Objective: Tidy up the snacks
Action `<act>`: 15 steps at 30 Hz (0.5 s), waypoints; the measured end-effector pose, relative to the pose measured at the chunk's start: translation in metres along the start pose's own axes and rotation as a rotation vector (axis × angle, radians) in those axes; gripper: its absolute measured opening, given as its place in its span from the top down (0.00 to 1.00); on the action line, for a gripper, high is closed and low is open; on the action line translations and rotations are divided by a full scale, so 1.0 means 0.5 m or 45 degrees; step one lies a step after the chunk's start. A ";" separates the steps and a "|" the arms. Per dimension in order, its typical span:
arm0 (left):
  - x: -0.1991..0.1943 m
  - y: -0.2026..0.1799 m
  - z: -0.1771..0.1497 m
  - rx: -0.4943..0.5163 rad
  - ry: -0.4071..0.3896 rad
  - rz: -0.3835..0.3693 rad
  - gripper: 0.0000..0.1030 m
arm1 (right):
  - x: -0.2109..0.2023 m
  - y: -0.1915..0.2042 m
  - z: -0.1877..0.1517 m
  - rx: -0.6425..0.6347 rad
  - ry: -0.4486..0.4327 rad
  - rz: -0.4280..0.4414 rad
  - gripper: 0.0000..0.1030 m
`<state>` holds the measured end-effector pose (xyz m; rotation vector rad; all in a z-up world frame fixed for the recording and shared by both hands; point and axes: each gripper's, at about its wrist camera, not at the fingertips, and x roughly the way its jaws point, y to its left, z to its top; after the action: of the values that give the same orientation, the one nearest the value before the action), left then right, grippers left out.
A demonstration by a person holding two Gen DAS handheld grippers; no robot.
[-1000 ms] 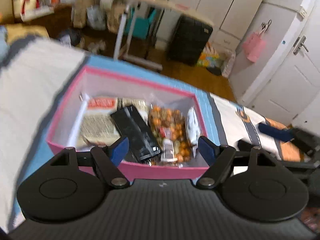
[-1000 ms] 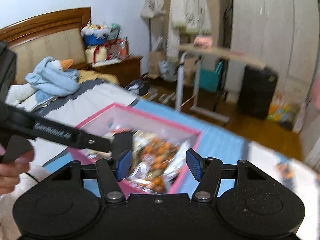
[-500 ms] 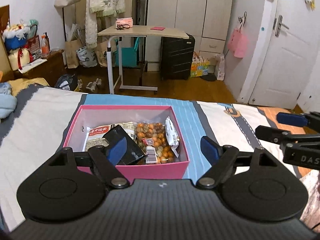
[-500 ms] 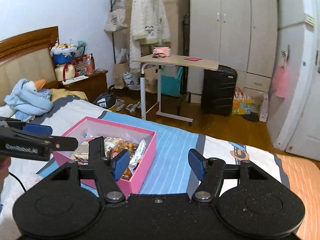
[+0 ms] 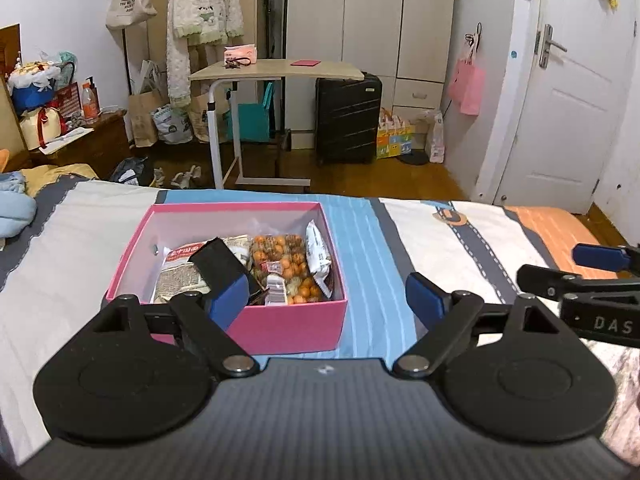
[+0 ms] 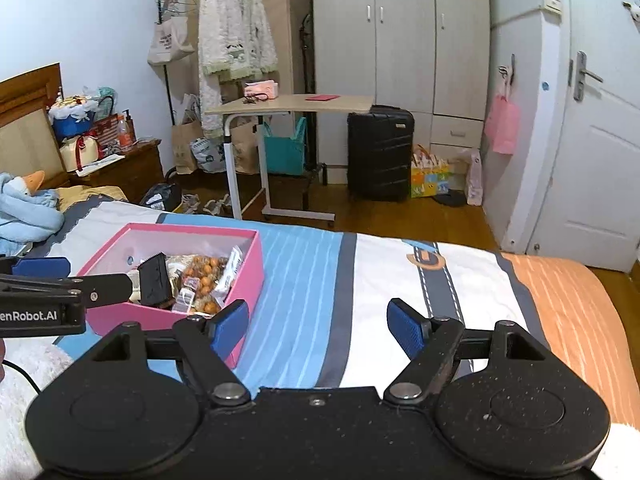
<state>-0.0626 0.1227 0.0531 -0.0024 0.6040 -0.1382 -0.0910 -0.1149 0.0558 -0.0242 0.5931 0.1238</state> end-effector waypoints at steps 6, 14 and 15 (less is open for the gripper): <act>-0.005 -0.009 -0.015 0.050 -0.011 0.087 0.15 | -0.016 -0.006 -0.022 -0.003 0.013 -0.038 0.20; 0.011 -0.019 -0.034 0.054 0.026 0.081 0.11 | -0.009 -0.013 -0.037 -0.003 0.041 -0.076 0.17; 0.013 -0.020 -0.036 0.048 0.028 0.079 0.09 | -0.009 -0.013 -0.041 -0.003 0.044 -0.081 0.15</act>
<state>-0.0687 0.1129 0.0351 0.0541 0.6227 -0.0895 -0.1051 -0.1228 0.0412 -0.0478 0.6263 0.0623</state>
